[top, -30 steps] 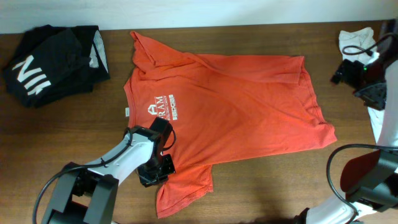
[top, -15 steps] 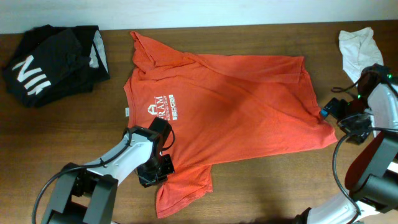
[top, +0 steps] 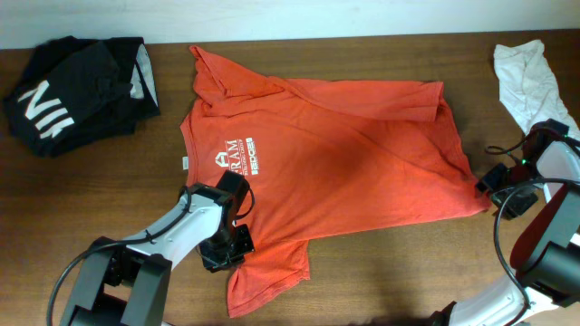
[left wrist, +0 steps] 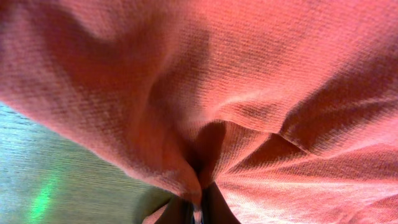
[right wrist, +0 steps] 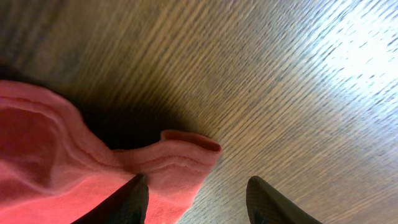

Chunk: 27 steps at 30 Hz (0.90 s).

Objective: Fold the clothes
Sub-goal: 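Fold the bottom hem up toward the collar with both grippers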

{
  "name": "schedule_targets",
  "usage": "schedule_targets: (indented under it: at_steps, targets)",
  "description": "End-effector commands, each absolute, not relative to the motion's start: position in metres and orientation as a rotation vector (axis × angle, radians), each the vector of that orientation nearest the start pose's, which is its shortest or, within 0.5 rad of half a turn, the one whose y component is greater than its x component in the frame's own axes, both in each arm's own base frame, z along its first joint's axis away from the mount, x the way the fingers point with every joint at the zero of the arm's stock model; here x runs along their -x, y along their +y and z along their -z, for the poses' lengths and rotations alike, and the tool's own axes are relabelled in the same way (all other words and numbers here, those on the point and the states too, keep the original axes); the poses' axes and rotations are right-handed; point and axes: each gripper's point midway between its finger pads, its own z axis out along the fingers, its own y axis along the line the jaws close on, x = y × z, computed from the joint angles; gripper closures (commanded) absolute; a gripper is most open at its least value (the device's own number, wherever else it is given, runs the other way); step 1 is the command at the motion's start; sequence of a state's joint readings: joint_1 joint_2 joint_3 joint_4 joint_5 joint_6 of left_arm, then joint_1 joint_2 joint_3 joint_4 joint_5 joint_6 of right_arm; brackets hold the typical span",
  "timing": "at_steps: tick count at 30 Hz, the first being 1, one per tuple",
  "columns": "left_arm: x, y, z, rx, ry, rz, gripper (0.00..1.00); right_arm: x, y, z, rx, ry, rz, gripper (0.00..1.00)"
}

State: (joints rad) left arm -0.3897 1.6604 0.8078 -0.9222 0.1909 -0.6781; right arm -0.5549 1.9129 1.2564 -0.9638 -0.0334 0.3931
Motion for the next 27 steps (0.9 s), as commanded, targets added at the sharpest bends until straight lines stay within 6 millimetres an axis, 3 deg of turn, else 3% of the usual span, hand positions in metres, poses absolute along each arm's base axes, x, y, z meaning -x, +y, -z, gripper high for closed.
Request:
schedule_targets:
  at_steps: [1, 5, 10, 16, 20, 21, 23, 27]
  targets:
    - [-0.160, -0.086, 0.020, 0.554, 3.393, -0.065, 0.96, -0.282, -0.165, -0.010, -1.473, 2.830, -0.084, 0.46]
    - [-0.160, -0.086, 0.019, 0.554, 3.392, -0.065, 0.96, -0.290, -0.160, -0.008, -1.460, 2.803, -0.165, 0.46]
    - [-0.160, -0.086, 0.019, 0.554, 3.393, -0.065, 0.95, -0.281, -0.155, 0.008, -1.465, 2.813, -0.159, 0.47]
    - [-0.160, -0.086, 0.019, 0.554, 3.393, -0.065, 0.96, -0.276, -0.153, 0.010, -1.474, 2.827, -0.155, 0.47]
    - [-0.159, -0.086, 0.019, 0.555, 3.397, -0.069, 0.95, -0.258, -0.160, 0.009, -1.498, 2.882, -0.019, 0.46]
    - [-0.159, -0.086, 0.019, 0.555, 3.396, -0.068, 0.96, -0.254, -0.162, 0.008, -1.502, 2.892, 0.013, 0.43]
    - [-0.159, -0.086, 0.019, 0.555, 3.396, -0.069, 0.96, -0.252, -0.166, 0.004, -1.505, 2.901, 0.053, 0.28]
    - [-0.159, -0.086, 0.019, 0.555, 3.396, -0.069, 0.95, -0.251, -0.165, -0.006, -1.515, 2.921, 0.048, 0.24]
